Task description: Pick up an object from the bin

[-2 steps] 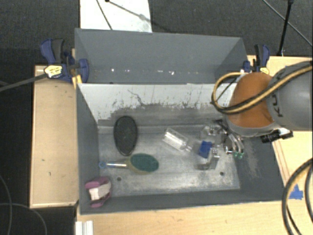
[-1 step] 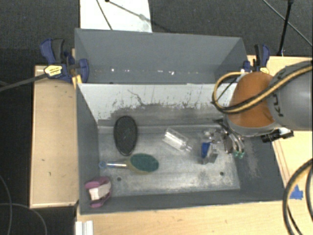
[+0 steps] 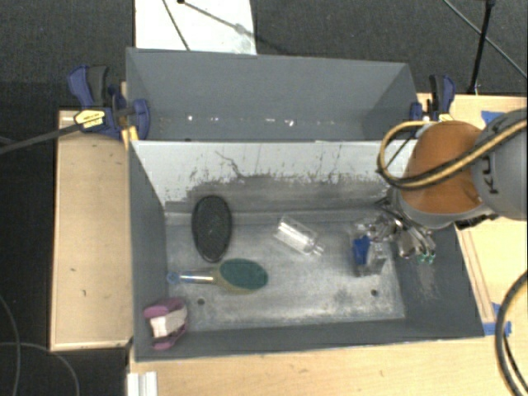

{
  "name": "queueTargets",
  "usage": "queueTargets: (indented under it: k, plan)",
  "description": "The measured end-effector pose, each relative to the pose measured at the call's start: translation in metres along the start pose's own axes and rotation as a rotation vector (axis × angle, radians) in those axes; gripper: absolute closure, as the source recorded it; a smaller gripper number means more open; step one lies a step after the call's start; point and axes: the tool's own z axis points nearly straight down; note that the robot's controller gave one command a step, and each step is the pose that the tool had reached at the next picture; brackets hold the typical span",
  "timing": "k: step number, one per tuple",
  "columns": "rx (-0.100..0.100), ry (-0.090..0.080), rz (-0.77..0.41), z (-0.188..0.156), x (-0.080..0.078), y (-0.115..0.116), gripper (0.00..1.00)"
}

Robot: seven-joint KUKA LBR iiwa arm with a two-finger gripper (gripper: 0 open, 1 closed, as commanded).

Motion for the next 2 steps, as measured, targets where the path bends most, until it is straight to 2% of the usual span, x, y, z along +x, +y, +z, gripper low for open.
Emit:
queueTargets:
  k: [1,2]
  plan:
    - [0.000,-0.001,0.016,-0.137,0.031,-0.006,1.00]
    - [-0.003,0.009,-0.134,-0.097,0.041,0.002,1.00]
